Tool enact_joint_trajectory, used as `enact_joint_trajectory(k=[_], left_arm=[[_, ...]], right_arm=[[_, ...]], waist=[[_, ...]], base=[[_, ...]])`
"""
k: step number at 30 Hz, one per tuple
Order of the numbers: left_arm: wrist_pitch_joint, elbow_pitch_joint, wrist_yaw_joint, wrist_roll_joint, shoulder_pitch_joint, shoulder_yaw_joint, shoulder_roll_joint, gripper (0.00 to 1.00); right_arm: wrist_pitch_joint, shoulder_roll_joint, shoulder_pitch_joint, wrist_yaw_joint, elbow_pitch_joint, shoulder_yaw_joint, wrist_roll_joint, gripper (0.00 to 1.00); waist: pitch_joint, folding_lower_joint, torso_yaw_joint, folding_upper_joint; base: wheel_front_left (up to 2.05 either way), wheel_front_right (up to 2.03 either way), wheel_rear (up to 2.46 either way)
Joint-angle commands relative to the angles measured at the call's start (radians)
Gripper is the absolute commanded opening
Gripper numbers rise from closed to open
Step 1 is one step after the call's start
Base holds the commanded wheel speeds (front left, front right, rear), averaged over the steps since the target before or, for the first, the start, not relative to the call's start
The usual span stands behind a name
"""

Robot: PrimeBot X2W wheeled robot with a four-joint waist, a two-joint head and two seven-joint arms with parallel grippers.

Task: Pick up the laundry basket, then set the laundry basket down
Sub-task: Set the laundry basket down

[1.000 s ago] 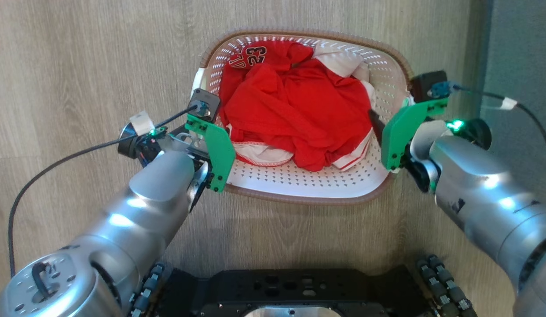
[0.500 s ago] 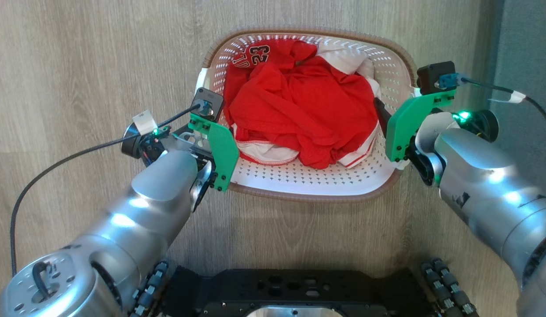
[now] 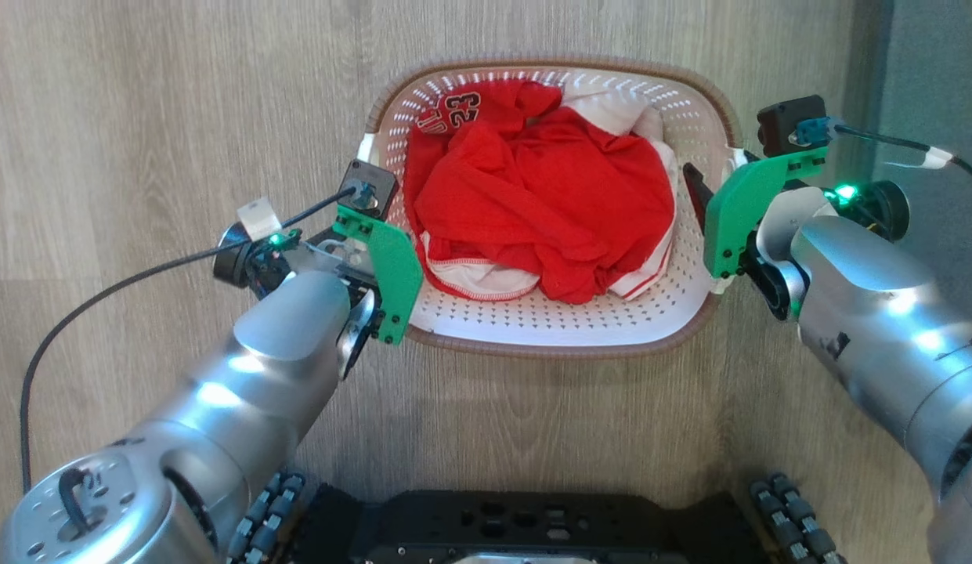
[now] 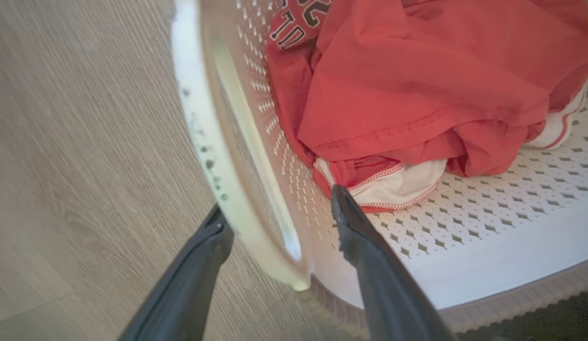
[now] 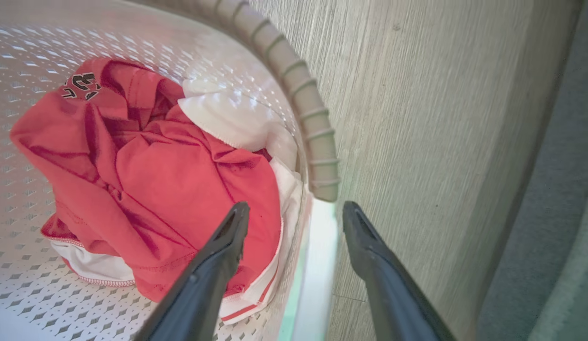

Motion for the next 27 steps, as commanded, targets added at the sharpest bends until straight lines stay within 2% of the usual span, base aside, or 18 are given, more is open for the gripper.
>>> enact_joint_trajectory(k=[1, 11, 18, 27], left_arm=[[0.002, 0.004, 0.014, 0.008, 0.021, 0.005, 0.011, 1.0], [-0.037, 0.041, 0.043, 0.008, 0.084, 0.005, 0.011, 1.0], [-0.093, 0.06, 0.021, 0.032, 0.15, 0.005, 0.011, 1.0], [-0.235, 0.098, 0.009, -0.014, 0.214, 0.052, 0.011, 1.0]], right_arm=[[0.005, 0.006, 0.055, 0.007, 0.0, 0.008, -0.005, 1.0], [0.008, 0.041, 0.149, 0.007, 0.025, 0.007, 0.036, 1.0], [-0.035, 0.072, 0.238, 0.007, 0.042, 0.007, 0.034, 1.0], [-0.113, 0.066, 0.294, 0.007, -0.034, -0.032, 0.06, 1.0]], waist=[[-0.017, 0.0, -0.001, 0.0], [-0.194, 0.0, -0.017, 0.0], [-0.365, 0.0, -0.028, 0.0], [-0.566, 0.0, -0.037, 0.0]], base=[[0.0, 0.0, 0.0], [0.0, 0.0, 0.0], [0.0, 0.0, 0.0], [0.0, 0.0, 0.0]])
